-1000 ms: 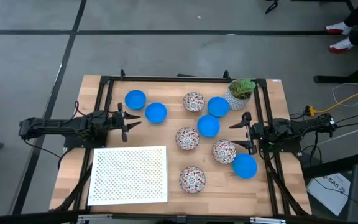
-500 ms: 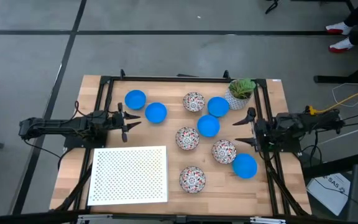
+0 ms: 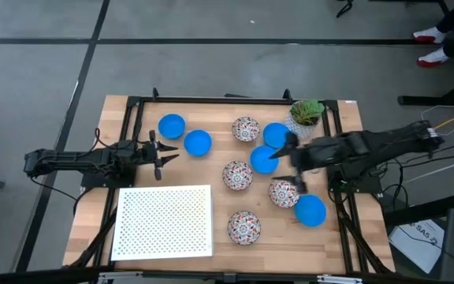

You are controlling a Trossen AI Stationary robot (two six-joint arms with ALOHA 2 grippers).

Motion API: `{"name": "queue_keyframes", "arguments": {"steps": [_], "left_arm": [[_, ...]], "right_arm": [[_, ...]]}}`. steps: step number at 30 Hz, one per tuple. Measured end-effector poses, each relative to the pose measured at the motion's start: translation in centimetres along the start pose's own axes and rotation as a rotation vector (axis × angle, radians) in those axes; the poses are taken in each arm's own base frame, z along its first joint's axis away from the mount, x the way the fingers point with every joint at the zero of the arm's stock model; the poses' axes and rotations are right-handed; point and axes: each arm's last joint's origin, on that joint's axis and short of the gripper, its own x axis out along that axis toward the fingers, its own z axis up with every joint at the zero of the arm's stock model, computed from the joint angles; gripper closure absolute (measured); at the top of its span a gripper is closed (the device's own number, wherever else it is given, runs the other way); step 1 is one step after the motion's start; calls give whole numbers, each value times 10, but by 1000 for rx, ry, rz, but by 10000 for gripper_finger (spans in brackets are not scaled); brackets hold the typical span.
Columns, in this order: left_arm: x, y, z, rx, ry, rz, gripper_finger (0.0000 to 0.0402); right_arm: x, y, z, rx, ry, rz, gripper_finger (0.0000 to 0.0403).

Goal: Pick & Place Mini bowls
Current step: Put the blue bowl on the shelf

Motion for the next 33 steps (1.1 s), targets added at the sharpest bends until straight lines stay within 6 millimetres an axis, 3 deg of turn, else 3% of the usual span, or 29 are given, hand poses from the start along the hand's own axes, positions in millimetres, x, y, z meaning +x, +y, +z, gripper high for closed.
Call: {"name": "queue_keyframes", "arguments": {"steps": [5, 9, 15, 18, 23, 33], "left_arm": [[0, 0, 0, 0, -1, 0, 294], [0, 0, 0, 0, -1, 0, 294], [0, 0, 0, 0, -2, 1, 290], [0, 0, 0, 0, -2, 0, 292], [0, 0, 0, 0, -2, 1, 295], [0, 0, 0, 0, -2, 1, 294]], "right_arm": [[37, 6, 19, -68, 85, 4, 95], [73, 12, 8, -36, 213, 8, 95], [104, 28, -16, 166, 353, -5, 95], [110, 41, -20, 217, 371, 8, 95], [110, 56, -15, 157, 303, 64, 95], [119, 53, -20, 235, 361, 105, 95]]}}
